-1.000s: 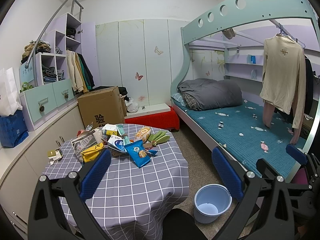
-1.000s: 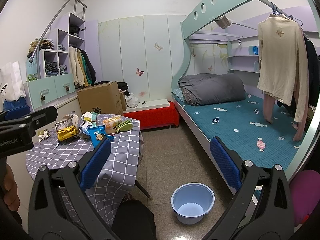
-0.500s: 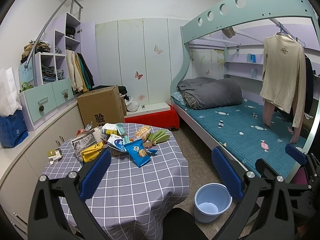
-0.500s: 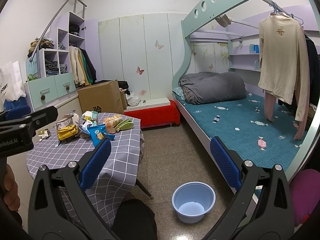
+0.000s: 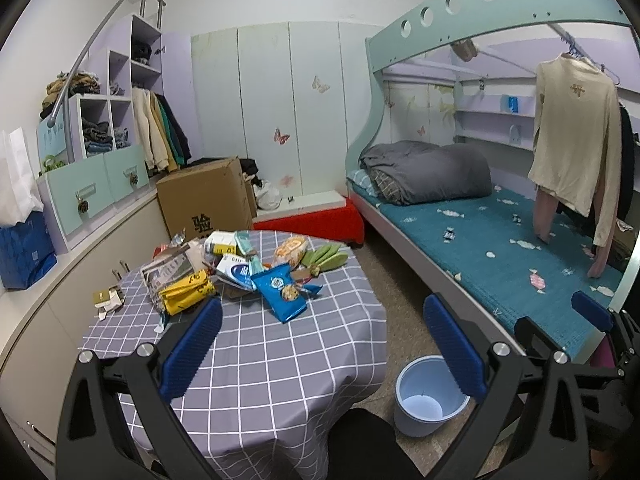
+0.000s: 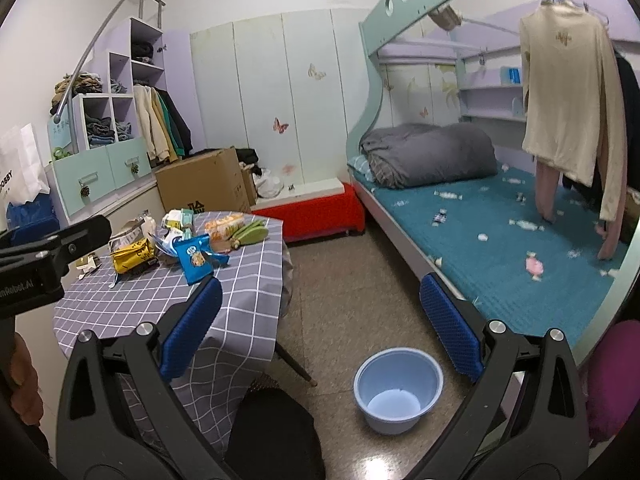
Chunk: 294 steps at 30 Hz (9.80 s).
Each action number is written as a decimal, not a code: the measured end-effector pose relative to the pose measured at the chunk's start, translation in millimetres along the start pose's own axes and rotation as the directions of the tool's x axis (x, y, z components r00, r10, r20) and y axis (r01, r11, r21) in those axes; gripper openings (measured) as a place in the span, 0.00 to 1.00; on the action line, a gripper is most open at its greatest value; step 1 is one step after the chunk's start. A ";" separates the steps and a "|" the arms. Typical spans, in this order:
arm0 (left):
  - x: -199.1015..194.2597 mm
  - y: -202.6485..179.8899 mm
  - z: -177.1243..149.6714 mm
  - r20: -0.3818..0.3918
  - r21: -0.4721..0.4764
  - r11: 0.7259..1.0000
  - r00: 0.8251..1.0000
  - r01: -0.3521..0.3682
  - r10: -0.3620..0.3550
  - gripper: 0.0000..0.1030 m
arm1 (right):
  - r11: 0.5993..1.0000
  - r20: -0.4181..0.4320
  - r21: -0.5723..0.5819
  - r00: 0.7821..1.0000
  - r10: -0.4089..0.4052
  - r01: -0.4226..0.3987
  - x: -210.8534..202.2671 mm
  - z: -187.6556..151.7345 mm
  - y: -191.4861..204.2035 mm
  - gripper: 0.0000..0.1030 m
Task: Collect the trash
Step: 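Move both tools toward the table and close the right tool on the blue cookie packet, then grasp the orange-patterned bread bag with the left tool while the right tool holds the blue packet, then carry both items over the blue basin and open both tools to drop them, then return to the table and grasp the green leaf toy with the right tool, then grasp the green toothpaste tube with the left tool while the right tool holds the leaf toy, then open both tools over the blue basin to drop the tube and leaf toy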
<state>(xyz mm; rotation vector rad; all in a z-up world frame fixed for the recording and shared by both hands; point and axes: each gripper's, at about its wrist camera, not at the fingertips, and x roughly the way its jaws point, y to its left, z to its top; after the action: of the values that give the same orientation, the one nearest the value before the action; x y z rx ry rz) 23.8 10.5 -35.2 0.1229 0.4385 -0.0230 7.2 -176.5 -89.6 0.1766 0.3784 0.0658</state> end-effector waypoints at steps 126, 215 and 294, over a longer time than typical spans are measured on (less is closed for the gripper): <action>504.6 -237.8 -267.3 -0.844 -0.264 0.909 0.379 0.322 -0.379 0.29 | 0.801 -0.713 0.461 0.696 0.079 0.381 385.4 -273.0 -254.4 0.54; 335.7 135.9 65.2 -0.453 -0.076 0.992 0.889 -0.105 0.059 0.21 | 0.970 -0.427 0.178 0.875 0.228 -0.166 378.9 51.8 110.6 0.49; 411.7 -252.7 -145.4 -0.732 -0.092 0.864 0.555 0.495 -0.396 0.71 | 0.751 -0.417 0.554 0.901 -0.123 0.359 259.0 -146.3 -261.6 0.61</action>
<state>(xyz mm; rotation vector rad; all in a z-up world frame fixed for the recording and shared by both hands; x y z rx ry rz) 322.9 -220.5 -369.5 0.1389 1.2906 -0.5354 200.9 -385.1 -365.0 0.7829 0.7839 -0.3051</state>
